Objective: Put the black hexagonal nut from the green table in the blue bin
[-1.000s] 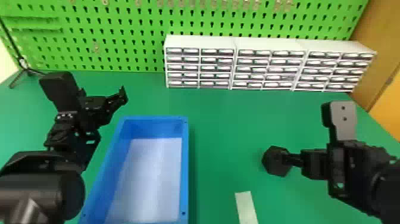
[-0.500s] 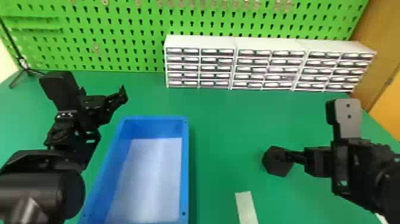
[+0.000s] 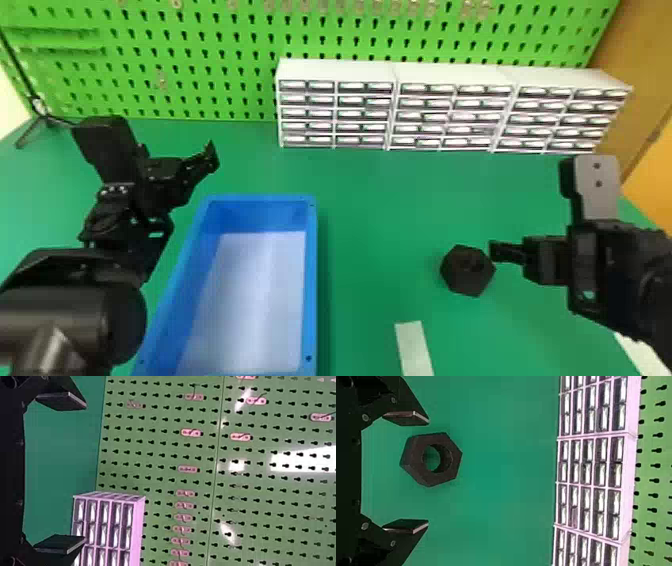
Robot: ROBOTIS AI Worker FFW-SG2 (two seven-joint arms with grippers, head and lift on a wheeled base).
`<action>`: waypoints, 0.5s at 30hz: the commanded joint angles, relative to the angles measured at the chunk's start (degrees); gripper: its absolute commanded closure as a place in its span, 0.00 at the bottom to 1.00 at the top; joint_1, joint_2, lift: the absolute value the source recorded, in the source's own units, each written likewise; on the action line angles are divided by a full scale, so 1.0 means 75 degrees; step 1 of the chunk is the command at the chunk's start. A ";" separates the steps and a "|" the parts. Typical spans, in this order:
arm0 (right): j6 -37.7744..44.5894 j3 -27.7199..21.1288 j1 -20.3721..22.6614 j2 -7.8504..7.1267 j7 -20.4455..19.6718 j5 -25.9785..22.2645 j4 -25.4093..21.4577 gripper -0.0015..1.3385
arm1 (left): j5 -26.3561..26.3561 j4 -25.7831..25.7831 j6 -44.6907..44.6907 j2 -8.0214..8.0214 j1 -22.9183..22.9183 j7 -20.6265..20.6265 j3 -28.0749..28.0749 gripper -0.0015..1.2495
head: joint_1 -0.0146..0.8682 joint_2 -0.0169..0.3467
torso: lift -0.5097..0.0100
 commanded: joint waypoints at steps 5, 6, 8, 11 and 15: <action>0.0023 0.0086 -0.0306 -0.0268 0.0001 -0.0564 0.0766 0.28 | -0.0002 0.0034 0.0025 -0.0006 -0.0014 0.0001 -0.0062 0.08 | 0.80 0.07 | 0.79; 0.0023 0.0144 -0.0353 -0.0315 0.0001 -0.0611 0.0836 0.28 | -0.0002 0.0034 0.0025 0.0005 -0.0014 0.0001 -0.0062 0.08 | 0.80 0.07 | 0.79; 0.0000 0.0285 -0.0435 -0.0409 0.0001 -0.0669 0.1012 0.28 | -0.0002 0.0046 0.0025 -0.0006 -0.0026 0.0001 -0.0062 0.08 | 0.80 0.07 | 0.79; -0.0211 0.0379 -0.0529 -0.0491 0.0001 -0.0751 0.1270 0.28 | -0.0002 0.0046 0.0025 -0.0006 -0.0026 0.0001 -0.0074 0.08 | 0.80 0.07 | 0.79; -0.0480 0.0461 -0.0623 -0.0491 0.0001 -0.0787 0.1586 0.28 | -0.0002 0.0057 0.0025 -0.0006 -0.0038 0.0001 -0.0097 0.08 | 0.80 0.07 | 0.79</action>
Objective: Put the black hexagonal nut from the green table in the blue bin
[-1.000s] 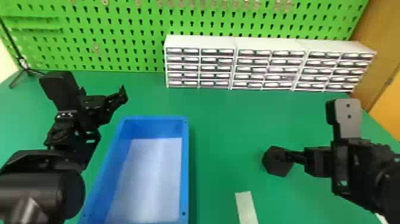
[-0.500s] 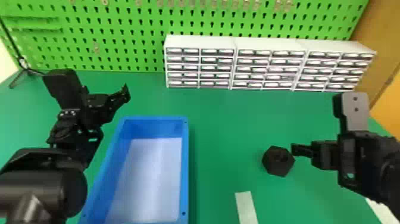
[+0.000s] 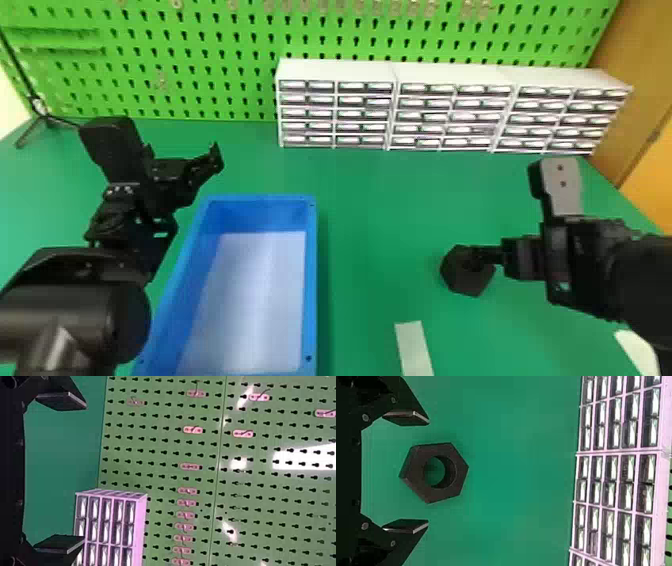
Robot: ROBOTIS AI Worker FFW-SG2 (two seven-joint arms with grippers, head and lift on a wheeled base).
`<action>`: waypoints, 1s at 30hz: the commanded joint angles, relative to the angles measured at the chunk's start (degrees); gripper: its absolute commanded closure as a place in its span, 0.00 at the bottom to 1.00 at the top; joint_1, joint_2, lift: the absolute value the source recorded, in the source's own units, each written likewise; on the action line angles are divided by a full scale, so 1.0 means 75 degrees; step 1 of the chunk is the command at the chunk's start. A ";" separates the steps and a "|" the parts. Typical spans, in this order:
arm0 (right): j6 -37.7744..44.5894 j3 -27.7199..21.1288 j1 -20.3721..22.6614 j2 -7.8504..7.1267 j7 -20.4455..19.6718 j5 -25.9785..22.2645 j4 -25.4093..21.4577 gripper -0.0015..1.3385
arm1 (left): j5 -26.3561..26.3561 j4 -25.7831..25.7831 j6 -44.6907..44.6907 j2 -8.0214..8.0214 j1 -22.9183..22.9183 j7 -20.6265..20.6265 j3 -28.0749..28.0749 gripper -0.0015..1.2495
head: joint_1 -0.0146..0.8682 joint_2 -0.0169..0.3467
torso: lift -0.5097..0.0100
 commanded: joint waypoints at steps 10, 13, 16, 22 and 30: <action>-0.0570 0.0335 -0.0375 -0.0128 0.0000 -0.0160 0.1052 0.28 | 0.0000 0.0041 0.0000 -0.0003 -0.0033 0.0001 -0.0069 0.08 | 0.80 0.07 | 0.79; -0.0687 0.0464 -0.0492 -0.0222 0.0000 -0.0266 0.1322 0.28 | 0.0000 0.0053 0.0000 -0.0003 -0.0045 0.0001 -0.0069 0.08 | 0.80 0.07 | 0.79; -0.0792 0.0593 -0.0621 -0.0304 0.0000 -0.0371 0.1556 0.28 | 0.0000 0.0065 0.0000 -0.0003 -0.0045 0.0001 -0.0080 0.08 | 0.80 0.07 | 0.79; -0.1109 0.0733 -0.0762 -0.0386 0.0012 -0.0606 0.2001 0.28 | 0.0000 0.0077 0.0000 -0.0003 -0.0057 0.0001 -0.0092 0.08 | 0.80 0.07 | 0.79; -0.1191 0.0956 -0.1008 -0.0444 0.0023 -0.0735 0.2435 0.28 | 0.0000 0.0088 0.0000 0.0009 -0.0057 0.0001 -0.0104 0.08 | 0.80 0.07 | 0.79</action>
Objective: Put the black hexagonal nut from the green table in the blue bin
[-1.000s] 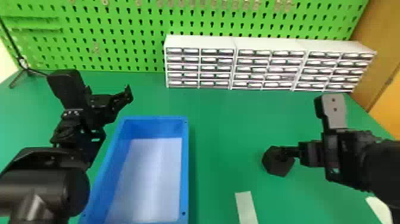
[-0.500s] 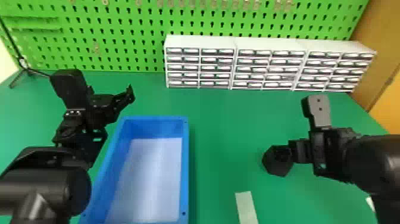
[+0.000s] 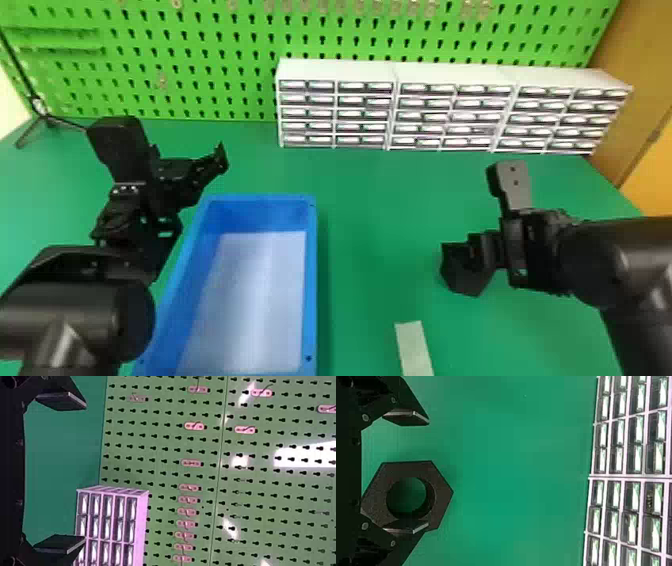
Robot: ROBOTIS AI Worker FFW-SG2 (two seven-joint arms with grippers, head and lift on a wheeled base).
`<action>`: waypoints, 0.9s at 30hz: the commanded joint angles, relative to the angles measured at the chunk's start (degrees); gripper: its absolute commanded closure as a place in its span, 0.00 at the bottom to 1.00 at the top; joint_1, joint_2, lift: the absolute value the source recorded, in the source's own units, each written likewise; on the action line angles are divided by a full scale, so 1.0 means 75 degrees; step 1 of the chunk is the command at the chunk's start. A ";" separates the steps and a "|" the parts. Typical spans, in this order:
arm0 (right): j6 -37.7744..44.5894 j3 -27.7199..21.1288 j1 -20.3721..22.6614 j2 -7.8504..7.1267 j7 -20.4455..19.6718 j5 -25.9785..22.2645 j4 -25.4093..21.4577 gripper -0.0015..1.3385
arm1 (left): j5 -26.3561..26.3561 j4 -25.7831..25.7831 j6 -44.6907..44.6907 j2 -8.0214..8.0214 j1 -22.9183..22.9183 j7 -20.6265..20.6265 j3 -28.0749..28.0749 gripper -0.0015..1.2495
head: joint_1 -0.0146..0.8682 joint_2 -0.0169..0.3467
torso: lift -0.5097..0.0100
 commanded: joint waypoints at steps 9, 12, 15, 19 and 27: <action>-0.0013 0.0332 -0.0351 -0.0024 0.0000 -0.0017 0.0577 0.28 | 0.0011 0.0020 0.0024 0.0009 -0.0012 0.0000 -0.0014 0.08 | 0.80 0.07 | 0.79; -0.0013 0.0379 -0.0386 -0.0013 0.0000 -0.0017 0.0682 0.28 | 0.0022 0.0020 0.0024 0.0009 -0.0012 0.0000 -0.0026 0.08 | 0.80 0.07 | 0.79; -0.0037 0.0426 -0.0398 -0.0001 0.0000 -0.0005 0.0776 0.28 | 0.0022 0.0020 0.0035 0.0009 -0.0012 0.0000 -0.0026 0.08 | 0.80 0.07 | 0.79; -0.0119 0.0496 -0.0398 -0.0001 0.0000 -0.0005 0.0893 0.28 | 0.0022 0.0032 0.0035 0.0009 -0.0024 -0.0011 -0.0026 0.08 | 0.80 0.07 | 0.79; -0.0447 0.0590 -0.0398 0.0011 0.0023 -0.0005 0.1151 0.28 | 0.0022 0.0032 0.0035 0.0009 -0.0012 -0.0011 -0.0026 0.08 | 0.80 0.07 | 0.79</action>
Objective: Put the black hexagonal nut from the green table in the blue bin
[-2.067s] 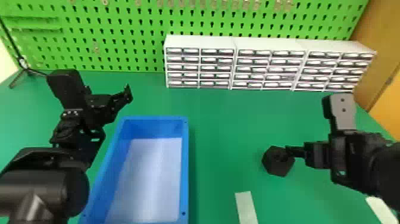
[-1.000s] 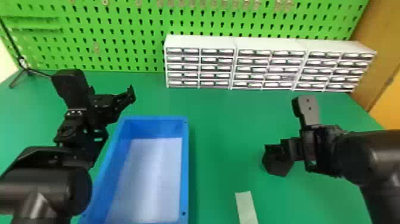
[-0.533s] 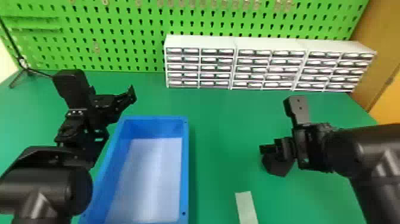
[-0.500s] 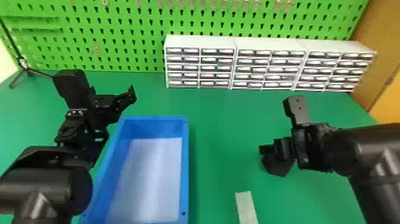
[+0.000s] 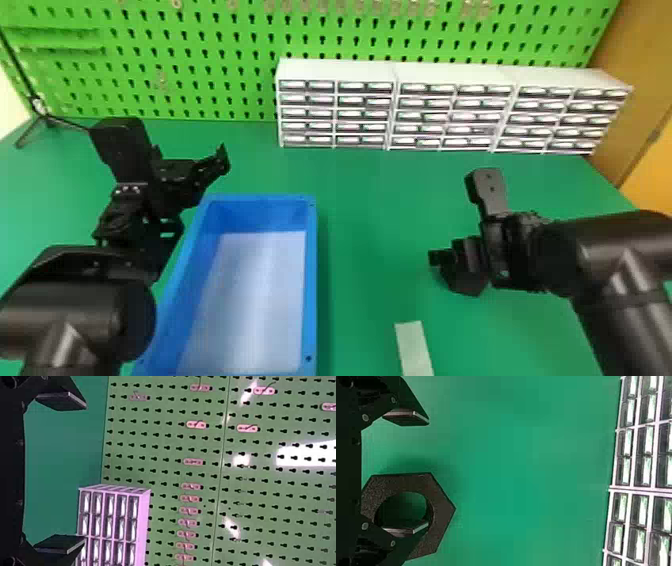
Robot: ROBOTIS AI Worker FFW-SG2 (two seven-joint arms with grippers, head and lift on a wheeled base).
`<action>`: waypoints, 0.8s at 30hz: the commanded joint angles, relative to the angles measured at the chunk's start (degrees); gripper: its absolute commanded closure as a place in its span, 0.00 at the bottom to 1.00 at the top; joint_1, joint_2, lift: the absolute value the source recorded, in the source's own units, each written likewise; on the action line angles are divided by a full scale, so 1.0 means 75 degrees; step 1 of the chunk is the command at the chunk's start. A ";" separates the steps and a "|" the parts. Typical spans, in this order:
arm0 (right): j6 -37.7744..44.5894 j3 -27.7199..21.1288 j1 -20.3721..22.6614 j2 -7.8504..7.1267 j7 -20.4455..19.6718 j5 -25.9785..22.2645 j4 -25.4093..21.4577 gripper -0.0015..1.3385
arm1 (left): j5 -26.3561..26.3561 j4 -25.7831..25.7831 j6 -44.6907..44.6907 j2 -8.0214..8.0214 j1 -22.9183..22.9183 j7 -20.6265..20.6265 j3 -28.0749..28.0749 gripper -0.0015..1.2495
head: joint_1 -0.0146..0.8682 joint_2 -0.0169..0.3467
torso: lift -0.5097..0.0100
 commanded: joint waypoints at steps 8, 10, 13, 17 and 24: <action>-0.0228 0.0083 -0.0023 0.0043 0.0015 0.0142 0.0254 0.28 | 0.0000 0.0000 0.0000 0.0001 0.0002 -0.0001 -0.0012 0.08 | 0.80 0.07 | 0.79; -0.0228 0.0095 -0.0047 0.0043 0.0015 0.0154 0.0301 0.28 | 0.0000 0.0000 0.0000 0.0001 0.0002 -0.0001 0.0000 0.08 | 0.80 0.07 | 0.79; -0.0228 0.0141 -0.0059 0.0043 0.0015 0.0165 0.0348 0.28 | 0.0000 0.0000 0.0000 0.0001 0.0002 -0.0001 -0.0012 0.08 | 0.80 0.07 | 0.79; -0.0228 0.0177 -0.0059 0.0043 0.0027 0.0165 0.0406 0.28 | 0.0000 0.0000 0.0000 -0.0010 0.0002 -0.0001 -0.0012 0.08 | 0.80 0.07 | 0.79; -0.0264 0.0223 -0.0047 0.0043 0.0038 0.0177 0.0524 0.28 | 0.0000 0.0000 0.0000 0.0001 0.0002 -0.0001 -0.0012 0.08 | 0.80 0.07 | 0.79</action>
